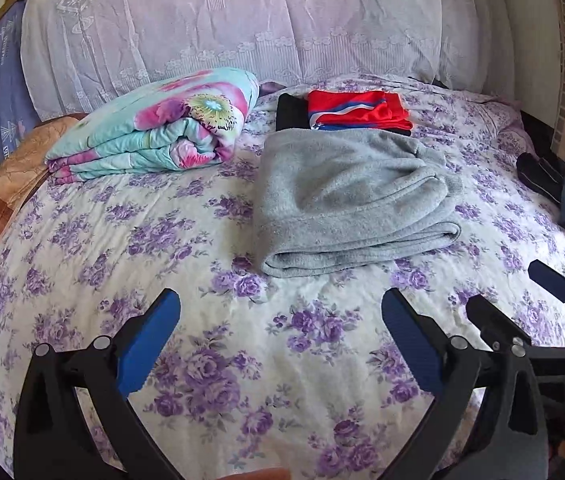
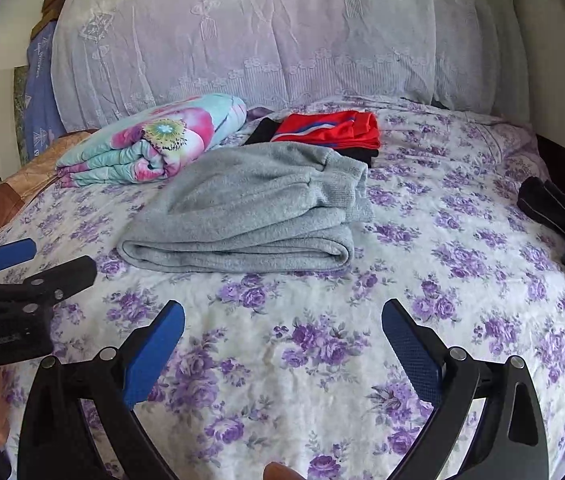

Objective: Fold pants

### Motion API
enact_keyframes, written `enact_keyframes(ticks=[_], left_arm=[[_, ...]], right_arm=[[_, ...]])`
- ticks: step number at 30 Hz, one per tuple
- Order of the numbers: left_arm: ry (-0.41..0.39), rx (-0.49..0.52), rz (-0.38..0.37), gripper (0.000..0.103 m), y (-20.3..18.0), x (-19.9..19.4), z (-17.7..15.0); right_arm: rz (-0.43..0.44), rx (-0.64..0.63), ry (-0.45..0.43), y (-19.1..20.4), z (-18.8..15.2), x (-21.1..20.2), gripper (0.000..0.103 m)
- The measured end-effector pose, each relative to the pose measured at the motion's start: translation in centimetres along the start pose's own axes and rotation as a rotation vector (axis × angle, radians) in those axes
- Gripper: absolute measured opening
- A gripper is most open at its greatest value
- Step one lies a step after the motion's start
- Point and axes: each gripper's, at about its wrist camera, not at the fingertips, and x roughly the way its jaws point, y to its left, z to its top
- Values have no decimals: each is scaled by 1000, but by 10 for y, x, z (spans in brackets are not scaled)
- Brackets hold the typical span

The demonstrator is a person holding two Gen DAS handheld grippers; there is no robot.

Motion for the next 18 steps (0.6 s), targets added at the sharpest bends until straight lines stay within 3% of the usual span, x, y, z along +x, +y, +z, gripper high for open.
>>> enact_keyframes(ticks=[18], left_arm=[[8, 12, -52, 98, -3, -3, -6]], right_arm=[[-14, -22, 32, 4, -1, 7, 100]])
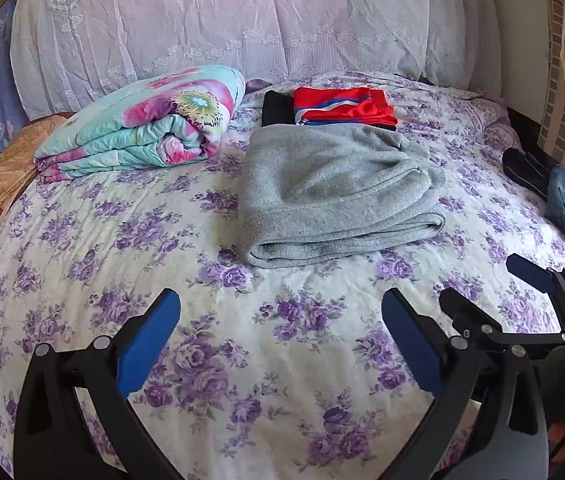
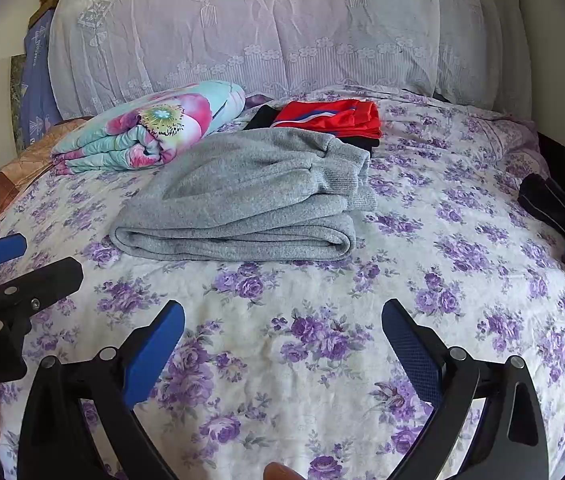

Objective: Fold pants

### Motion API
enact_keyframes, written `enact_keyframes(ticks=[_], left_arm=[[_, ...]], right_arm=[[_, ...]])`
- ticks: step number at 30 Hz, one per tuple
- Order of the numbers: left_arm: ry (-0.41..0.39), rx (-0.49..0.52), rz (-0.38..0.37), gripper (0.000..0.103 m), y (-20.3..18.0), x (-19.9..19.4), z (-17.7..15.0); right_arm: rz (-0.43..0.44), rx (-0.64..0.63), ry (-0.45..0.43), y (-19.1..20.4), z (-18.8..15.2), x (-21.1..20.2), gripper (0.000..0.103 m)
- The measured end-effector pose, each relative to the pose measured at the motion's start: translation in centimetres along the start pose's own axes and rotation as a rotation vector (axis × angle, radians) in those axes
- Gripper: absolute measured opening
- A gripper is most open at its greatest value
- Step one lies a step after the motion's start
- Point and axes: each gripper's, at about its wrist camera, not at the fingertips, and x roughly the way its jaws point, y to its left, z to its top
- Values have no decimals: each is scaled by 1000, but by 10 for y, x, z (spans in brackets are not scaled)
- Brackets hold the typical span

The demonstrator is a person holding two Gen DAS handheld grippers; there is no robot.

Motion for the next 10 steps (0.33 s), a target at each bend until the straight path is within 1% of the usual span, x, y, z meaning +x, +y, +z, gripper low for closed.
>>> enact_keyframes(ticks=[10], left_arm=[[2, 2, 2, 98, -2, 1, 0]], right_arm=[[-2, 1, -2, 1, 0, 0, 100]])
